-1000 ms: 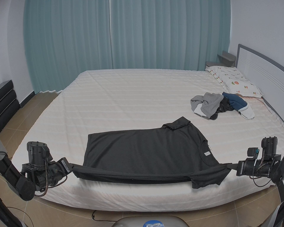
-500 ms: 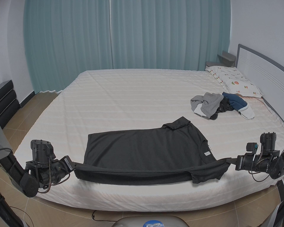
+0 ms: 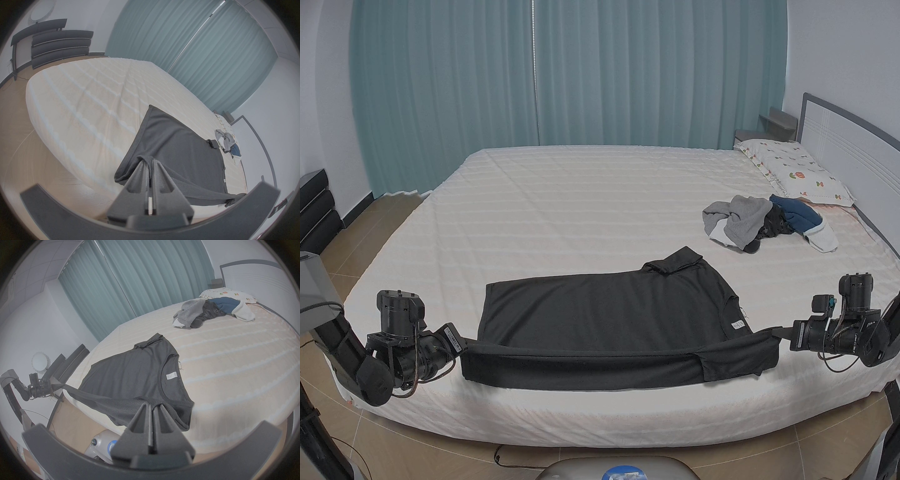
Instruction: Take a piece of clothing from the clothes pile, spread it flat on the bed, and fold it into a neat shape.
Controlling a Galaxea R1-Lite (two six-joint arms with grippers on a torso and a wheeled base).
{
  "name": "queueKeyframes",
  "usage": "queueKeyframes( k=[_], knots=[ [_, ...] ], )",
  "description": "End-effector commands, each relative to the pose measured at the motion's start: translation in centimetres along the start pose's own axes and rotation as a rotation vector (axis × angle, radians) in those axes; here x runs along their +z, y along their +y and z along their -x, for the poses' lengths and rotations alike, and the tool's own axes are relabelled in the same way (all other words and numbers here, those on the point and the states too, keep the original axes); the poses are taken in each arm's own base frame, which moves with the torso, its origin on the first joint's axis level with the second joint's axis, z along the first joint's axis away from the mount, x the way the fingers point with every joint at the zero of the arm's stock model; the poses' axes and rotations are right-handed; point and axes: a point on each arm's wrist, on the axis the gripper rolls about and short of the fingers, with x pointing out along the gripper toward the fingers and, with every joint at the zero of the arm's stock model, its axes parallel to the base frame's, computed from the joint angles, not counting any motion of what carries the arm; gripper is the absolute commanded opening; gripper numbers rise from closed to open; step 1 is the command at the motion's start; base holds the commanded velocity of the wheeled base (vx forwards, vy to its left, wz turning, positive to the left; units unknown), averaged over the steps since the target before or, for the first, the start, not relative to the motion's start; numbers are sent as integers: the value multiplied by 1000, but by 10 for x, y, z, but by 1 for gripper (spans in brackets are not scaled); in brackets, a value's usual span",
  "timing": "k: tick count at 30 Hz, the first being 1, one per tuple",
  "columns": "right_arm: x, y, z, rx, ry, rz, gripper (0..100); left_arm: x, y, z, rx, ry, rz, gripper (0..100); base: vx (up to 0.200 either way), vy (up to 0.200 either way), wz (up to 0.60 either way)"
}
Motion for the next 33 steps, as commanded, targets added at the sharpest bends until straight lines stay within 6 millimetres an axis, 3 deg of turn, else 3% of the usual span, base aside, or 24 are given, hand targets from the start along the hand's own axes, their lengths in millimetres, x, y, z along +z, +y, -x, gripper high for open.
queueKeyframes(
  k=[1, 14, 21, 33],
  knots=[
    [1, 0, 0, 1, -2, 0, 0, 3, 2, 0, 9, -9, 8, 0, 0, 0, 0],
    [0, 6, 10, 11, -15, 10, 0, 1, 5, -1, 18, 1, 9, 0, 0, 0, 0],
    [2, 3, 1, 10, -5, 6, 0, 2, 3, -7, 14, 2, 8, 0, 0, 0, 0],
    [7, -8, -28, 16, 7, -61, 0, -2, 6, -36, 42, 37, 9, 0, 0, 0, 0]
  ],
)
